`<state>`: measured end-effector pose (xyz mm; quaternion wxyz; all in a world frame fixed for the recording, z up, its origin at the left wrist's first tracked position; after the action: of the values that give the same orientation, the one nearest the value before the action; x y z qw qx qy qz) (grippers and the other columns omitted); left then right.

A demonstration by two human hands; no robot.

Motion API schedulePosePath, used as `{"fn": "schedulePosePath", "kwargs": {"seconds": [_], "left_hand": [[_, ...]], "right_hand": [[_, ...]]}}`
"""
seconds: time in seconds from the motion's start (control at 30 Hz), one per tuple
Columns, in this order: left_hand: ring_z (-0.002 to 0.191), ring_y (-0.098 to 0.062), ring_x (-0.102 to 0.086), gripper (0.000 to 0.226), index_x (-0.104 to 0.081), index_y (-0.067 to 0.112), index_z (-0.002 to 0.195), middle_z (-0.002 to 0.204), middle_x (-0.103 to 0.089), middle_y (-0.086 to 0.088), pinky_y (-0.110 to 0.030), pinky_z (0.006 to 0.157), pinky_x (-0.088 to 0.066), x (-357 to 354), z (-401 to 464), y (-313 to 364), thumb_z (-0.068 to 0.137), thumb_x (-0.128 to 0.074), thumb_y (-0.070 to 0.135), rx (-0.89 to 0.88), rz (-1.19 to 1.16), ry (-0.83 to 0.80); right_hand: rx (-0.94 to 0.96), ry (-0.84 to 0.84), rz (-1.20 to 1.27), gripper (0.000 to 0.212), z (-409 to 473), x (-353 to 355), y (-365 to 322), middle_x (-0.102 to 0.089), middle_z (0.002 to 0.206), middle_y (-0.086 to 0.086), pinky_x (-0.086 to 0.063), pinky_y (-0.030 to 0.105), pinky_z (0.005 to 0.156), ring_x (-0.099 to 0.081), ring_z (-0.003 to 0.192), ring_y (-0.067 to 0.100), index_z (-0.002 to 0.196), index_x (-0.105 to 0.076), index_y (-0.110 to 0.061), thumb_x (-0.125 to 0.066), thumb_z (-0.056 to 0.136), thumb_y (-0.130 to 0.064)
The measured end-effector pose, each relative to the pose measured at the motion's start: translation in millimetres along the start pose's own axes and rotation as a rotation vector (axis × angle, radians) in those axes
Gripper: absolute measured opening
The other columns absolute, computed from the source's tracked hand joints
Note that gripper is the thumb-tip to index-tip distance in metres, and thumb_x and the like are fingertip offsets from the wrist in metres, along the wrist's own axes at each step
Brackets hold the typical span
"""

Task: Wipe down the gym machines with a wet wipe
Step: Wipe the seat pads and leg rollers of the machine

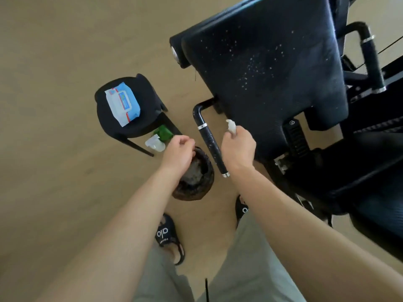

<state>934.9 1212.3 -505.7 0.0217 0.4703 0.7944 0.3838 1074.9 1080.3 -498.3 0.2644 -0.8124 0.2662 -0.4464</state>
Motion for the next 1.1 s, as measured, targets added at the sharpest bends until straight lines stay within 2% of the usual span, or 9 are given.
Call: {"fn": "schedulePosePath", "kwargs": {"seconds": [0.1, 0.17, 0.3, 0.4, 0.5, 0.63, 0.73, 0.8, 1.1], "left_hand": [[0.115, -0.020, -0.060, 0.038, -0.055, 0.026, 0.130, 0.123, -0.062, 0.002, -0.047, 0.104, -0.048, 12, 46, 0, 0.096, -0.050, 0.043, -0.060, 0.079, 0.029], [0.118, -0.020, -0.057, 0.042, -0.052, 0.023, 0.137, 0.129, -0.060, 0.000, -0.044, 0.106, -0.046, 14, 72, 6, 0.099, -0.050, 0.040, -0.110, 0.122, 0.018], [0.122, -0.021, -0.053, 0.058, -0.046, 0.020, 0.145, 0.135, -0.055, -0.001, -0.038, 0.103, -0.045, -4, 112, 21, 0.096, -0.054, 0.050, -0.221, 0.129, -0.123], [0.104, -0.020, -0.065, 0.071, -0.056, 0.015, 0.132, 0.115, -0.067, -0.002, -0.040, 0.099, -0.051, -24, 138, 30, 0.083, -0.060, 0.066, -0.236, 0.012, -0.223], [0.083, -0.016, -0.069, 0.055, -0.051, 0.013, 0.130, 0.100, -0.068, -0.005, -0.035, 0.075, -0.057, -46, 160, 36, 0.093, -0.064, 0.050, -0.281, -0.029, -0.289], [0.090, -0.018, -0.057, 0.039, -0.040, 0.017, 0.127, 0.100, -0.056, -0.005, -0.033, 0.069, -0.048, -55, 184, 38, 0.094, -0.060, 0.020, -0.407, -0.014, -0.246], [0.106, -0.022, -0.056, 0.065, -0.028, 0.015, 0.149, 0.119, -0.053, -0.008, -0.040, 0.084, -0.054, -58, 188, 43, 0.091, -0.058, 0.018, -0.534, 0.010, -0.237], [0.114, -0.028, -0.057, 0.072, -0.024, 0.016, 0.153, 0.130, -0.051, -0.013, -0.048, 0.094, -0.056, -56, 188, 45, 0.089, -0.057, 0.018, -0.590, 0.017, -0.227], [0.101, -0.029, -0.065, 0.061, -0.029, 0.014, 0.143, 0.118, -0.056, -0.015, -0.044, 0.071, -0.062, -59, 181, 47, 0.087, -0.053, 0.010, -0.620, -0.048, -0.300]], "right_hand": [[0.027, -0.079, -0.020, 0.027, 5, -72, 6, -0.063, 0.111, 0.003, -0.053, 0.043, 0.096, -0.060, 0.107, 0.025, 0.121, -0.063, -0.013, -0.048, 0.102, -0.025], [0.068, -0.111, -0.074, 0.042, 4, -102, 9, -0.051, 0.133, 0.001, -0.039, 0.035, 0.105, -0.040, 0.128, 0.023, 0.138, -0.049, -0.014, -0.053, 0.100, -0.031], [0.215, -0.042, -0.120, 0.059, -6, -116, 8, -0.038, 0.145, -0.001, -0.024, 0.029, 0.098, -0.017, 0.120, 0.012, 0.148, -0.033, -0.016, -0.051, 0.098, -0.040], [0.365, 0.026, -0.187, 0.041, -4, -112, 5, -0.044, 0.133, 0.002, -0.028, 0.030, 0.101, -0.021, 0.109, 0.009, 0.140, -0.042, -0.010, -0.041, 0.102, -0.025], [0.433, 0.178, -0.365, 0.038, 10, -105, 9, -0.057, 0.121, 0.003, -0.037, 0.036, 0.097, -0.040, 0.108, 0.022, 0.131, -0.053, -0.013, -0.051, 0.097, -0.030], [0.461, 0.238, -0.352, 0.036, 33, -108, 11, -0.062, 0.109, 0.001, -0.043, 0.031, 0.077, -0.054, 0.099, 0.021, 0.124, -0.055, -0.014, -0.064, 0.094, -0.031], [0.487, 0.297, -0.417, 0.037, 41, -112, 6, -0.063, 0.109, 0.005, -0.048, 0.031, 0.070, -0.063, 0.093, 0.021, 0.130, -0.055, -0.010, -0.064, 0.096, -0.022], [0.492, 0.324, -0.466, 0.040, 44, -118, 5, -0.055, 0.101, 0.003, -0.044, 0.033, 0.067, -0.056, 0.085, 0.021, 0.132, -0.051, -0.007, -0.063, 0.097, -0.020], [0.429, 0.543, -0.553, 0.022, 44, -117, 8, -0.052, 0.084, -0.002, -0.035, 0.035, 0.064, -0.052, 0.074, 0.023, 0.116, -0.062, -0.017, -0.057, 0.095, -0.019]]}}
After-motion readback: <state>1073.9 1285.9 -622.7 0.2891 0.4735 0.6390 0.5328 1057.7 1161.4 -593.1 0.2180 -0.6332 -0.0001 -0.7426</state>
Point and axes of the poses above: each hand's wrist, its own z-axis towards the middle knuckle, its own x-axis out of the back of the hand, y = z × x, the point moved 9 cm from there along z, towards the middle knuckle
